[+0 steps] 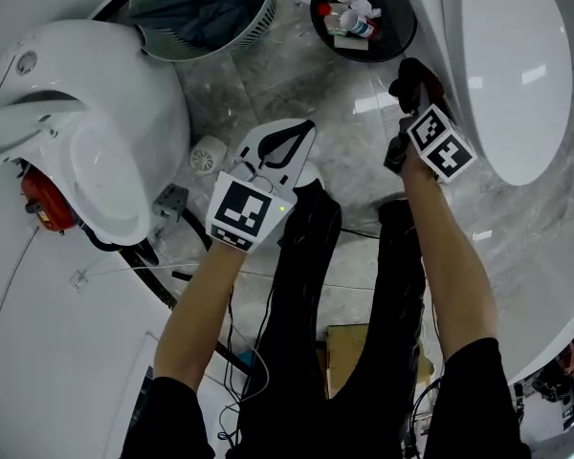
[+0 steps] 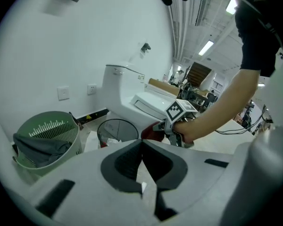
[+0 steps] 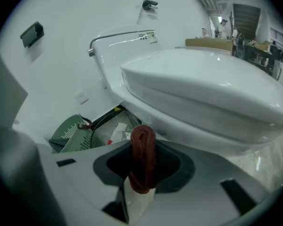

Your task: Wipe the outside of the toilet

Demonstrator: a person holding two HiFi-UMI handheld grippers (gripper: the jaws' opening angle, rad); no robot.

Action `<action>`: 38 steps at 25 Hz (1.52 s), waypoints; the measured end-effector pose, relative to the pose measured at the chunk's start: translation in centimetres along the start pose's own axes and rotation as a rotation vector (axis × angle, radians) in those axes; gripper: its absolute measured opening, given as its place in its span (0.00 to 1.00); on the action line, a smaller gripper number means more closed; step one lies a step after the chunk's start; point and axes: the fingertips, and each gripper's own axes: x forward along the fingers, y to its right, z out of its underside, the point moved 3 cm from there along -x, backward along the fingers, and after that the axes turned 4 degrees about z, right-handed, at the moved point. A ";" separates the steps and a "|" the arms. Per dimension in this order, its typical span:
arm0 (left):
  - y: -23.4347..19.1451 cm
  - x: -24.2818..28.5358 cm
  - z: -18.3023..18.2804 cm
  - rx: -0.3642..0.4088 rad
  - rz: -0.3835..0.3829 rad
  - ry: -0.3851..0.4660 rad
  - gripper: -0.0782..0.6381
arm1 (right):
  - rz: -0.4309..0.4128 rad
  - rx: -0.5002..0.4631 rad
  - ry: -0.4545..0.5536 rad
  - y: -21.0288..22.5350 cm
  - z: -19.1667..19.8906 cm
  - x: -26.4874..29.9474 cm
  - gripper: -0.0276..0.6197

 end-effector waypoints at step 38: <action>3.6 2.4 -0.5 0.037 0.082 -0.005 0.11 | 0.249 0.049 -0.047 10.8 4.0 -3.5 0.21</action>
